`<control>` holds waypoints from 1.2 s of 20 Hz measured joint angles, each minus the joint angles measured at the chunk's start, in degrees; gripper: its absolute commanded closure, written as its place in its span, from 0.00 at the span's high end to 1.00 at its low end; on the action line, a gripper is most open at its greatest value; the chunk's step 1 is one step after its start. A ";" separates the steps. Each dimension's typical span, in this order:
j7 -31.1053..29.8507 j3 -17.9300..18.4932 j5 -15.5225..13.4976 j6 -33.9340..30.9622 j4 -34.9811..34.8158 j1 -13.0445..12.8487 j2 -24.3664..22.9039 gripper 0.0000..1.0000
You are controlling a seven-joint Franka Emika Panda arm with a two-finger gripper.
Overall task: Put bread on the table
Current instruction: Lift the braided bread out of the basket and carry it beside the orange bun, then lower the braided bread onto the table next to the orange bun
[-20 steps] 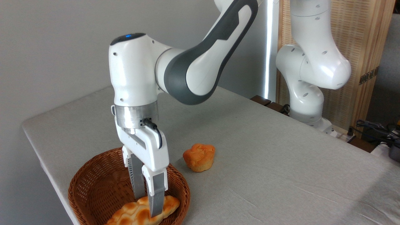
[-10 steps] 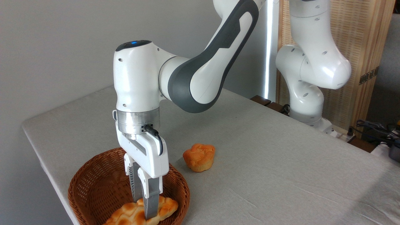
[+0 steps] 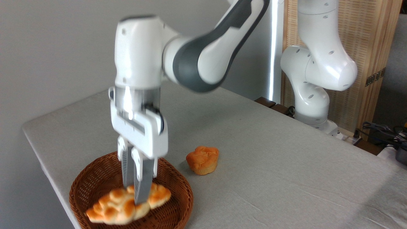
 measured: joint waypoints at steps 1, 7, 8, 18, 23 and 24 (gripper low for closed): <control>0.00 0.00 -0.85 -1.48 0.35 0.00 -1.87 0.20; 0.06 1.10 -3.33 -19.49 0.45 0.02 -11.13 0.27; 1.04 1.93 -3.33 -23.34 0.22 0.00 -12.30 0.29; 16.13 11.19 -3.68 -35.15 -13.49 -0.77 -18.55 0.71; 12.65 11.17 -3.78 -34.16 -14.72 -1.19 -18.14 1.00; 12.39 11.17 -3.78 -34.10 -14.72 -1.19 -18.14 1.00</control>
